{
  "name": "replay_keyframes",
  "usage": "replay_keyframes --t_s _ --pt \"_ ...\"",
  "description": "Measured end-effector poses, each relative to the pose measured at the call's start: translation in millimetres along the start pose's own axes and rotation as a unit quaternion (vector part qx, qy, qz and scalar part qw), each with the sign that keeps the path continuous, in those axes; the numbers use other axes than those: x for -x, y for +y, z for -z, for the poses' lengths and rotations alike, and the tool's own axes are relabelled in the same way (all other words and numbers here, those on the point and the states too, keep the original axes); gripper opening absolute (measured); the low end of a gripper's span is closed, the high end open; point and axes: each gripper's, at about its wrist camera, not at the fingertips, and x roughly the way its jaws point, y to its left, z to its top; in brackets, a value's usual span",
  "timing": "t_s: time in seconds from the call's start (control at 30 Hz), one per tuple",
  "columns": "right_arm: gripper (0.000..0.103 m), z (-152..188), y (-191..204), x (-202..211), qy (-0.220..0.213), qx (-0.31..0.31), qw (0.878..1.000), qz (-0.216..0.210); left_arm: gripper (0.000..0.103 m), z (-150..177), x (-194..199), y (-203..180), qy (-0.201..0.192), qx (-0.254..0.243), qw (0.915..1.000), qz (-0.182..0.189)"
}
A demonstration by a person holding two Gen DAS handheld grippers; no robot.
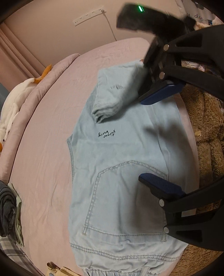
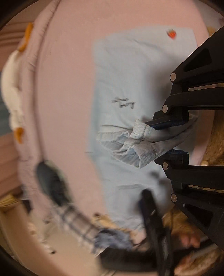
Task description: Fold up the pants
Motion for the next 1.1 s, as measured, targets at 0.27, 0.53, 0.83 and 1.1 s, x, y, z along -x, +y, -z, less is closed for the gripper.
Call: replay_keyframes --t_s 0.27,0.53,0.83,1.1 --pt "0.062 2 0 17 0.003 -0.014 0.999 -0.029 0.082 -17 -17 -19 0.027 -0.02 0.9977 0.058" --pt "0.063 22 -60 66 -0.059 -0.1 0.992 0.058 0.079 -15 -67 -53 0.104 -0.041 0.988 0.107" --pt "0.063 46 -120 67 -0.04 -0.213 0.97 0.112 0.013 -16 -58 -70 0.062 -0.093 0.9927 0.048" --pt "0.063 41 -113 56 -0.032 -0.205 0.975 0.075 0.018 -22 -64 -47 0.075 -0.079 0.9938 0.024"
